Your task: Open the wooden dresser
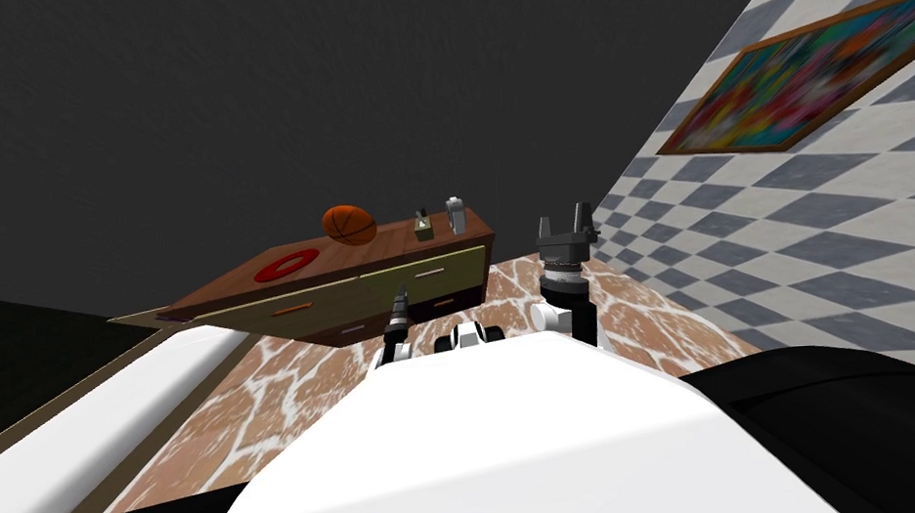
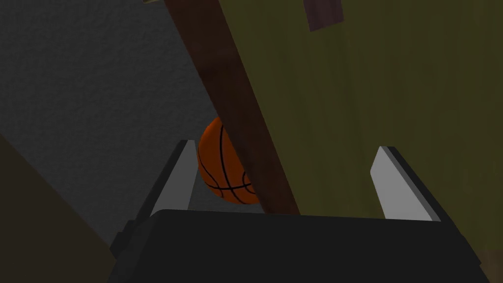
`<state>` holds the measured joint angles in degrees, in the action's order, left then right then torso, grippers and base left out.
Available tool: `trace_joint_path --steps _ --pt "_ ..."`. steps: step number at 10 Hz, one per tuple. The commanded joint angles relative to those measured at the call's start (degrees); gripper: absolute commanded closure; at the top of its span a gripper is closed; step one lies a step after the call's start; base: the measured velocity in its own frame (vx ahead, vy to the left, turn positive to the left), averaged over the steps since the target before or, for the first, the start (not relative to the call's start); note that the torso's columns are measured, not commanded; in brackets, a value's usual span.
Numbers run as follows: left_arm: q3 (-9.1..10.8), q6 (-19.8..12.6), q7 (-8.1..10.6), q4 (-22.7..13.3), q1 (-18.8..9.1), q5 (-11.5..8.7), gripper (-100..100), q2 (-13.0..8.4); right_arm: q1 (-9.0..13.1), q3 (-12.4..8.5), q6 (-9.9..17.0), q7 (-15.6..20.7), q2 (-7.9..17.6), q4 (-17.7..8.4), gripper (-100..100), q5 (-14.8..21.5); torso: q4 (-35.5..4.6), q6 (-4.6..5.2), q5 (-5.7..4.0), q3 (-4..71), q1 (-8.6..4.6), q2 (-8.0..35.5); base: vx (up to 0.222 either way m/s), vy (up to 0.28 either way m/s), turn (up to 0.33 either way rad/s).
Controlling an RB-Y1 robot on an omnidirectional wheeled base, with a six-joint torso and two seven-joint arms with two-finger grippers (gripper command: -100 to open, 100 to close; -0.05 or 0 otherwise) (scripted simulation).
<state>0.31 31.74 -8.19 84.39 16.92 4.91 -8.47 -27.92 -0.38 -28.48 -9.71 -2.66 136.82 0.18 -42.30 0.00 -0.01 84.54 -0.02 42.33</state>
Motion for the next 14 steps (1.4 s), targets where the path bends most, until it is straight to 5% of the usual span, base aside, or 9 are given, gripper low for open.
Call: trace_joint_path --steps 1,8,11,12,14 --pt "0.18 0.7 0.03 -3.24 -0.67 0.07 -100 1.47 0.0 0.0 0.0 0.0 0.0 0.0 0 0.0 0.03 0.0 -0.01 0.06 -0.03 -0.09 0.091 -0.024 -0.005" --pt "0.58 2.06 0.08 -9.38 -2.19 0.14 -100 8.87 0.01 0.0 0.0 0.0 0.0 0.0 0 0.0 0.0 0.0 0.0 0.0 0.0 0.0 0.065 -0.004 -0.005" --pt "0.33 0.89 0.11 -7.27 -1.5 0.22 -100 8.3 0.0 0.0 0.0 0.0 0.0 0.0 0 0.0 0.03 0.0 0.02 0.08 0.07 -0.14 0.042 0.001 -0.005" --pt "0.34 0.64 0.12 -7.14 -1.54 0.22 100 8.3 0.01 0.0 0.0 0.0 0.0 0.0 0 0.0 0.04 -0.01 0.02 0.05 0.05 -0.06 0.006 0.001 0.001" --pt "-0.02 0.31 0.22 -5.99 -0.78 0.35 100 8.29 0.02 0.0 0.0 0.0 0.0 0.0 0 0.0 -0.06 0.0 0.0 -0.17 -0.03 0.31 -0.122 -0.012 0.014"
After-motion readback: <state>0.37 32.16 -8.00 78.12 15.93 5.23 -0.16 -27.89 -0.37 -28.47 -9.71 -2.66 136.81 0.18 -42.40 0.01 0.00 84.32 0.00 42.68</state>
